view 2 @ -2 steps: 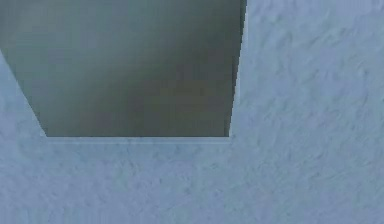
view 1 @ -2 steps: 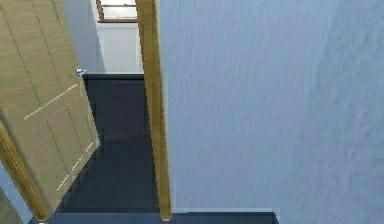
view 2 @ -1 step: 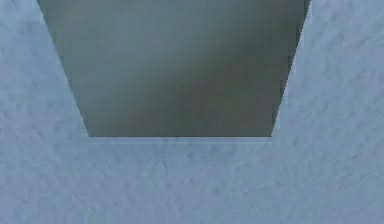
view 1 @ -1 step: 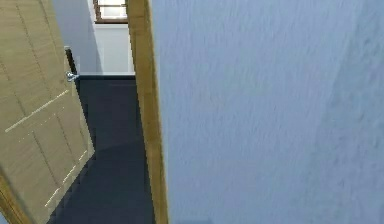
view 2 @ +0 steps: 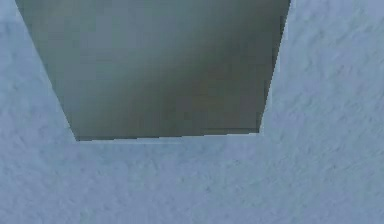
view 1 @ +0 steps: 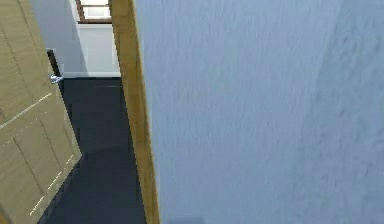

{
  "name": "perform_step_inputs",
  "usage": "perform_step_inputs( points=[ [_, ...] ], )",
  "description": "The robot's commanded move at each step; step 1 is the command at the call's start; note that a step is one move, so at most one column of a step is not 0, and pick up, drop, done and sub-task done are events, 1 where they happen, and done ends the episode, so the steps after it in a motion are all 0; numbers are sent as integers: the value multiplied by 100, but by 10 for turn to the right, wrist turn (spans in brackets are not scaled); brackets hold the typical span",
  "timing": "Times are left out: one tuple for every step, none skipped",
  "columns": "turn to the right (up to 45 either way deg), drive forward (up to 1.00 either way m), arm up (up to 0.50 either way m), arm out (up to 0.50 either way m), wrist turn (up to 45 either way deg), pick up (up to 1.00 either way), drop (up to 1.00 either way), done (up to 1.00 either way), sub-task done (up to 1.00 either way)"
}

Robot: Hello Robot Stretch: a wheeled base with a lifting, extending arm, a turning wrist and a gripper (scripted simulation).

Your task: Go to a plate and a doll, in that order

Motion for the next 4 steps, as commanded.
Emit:
perform_step_inputs(
  points=[
    [0,50,0,0,0,0,0,0,0],
    [-450,0,0,0,0,0,0,0,0],
    [-210,0,0,0,0,0,0,0,0],
    [0,65,0,0,0,0,0,0,0]
  ],
)
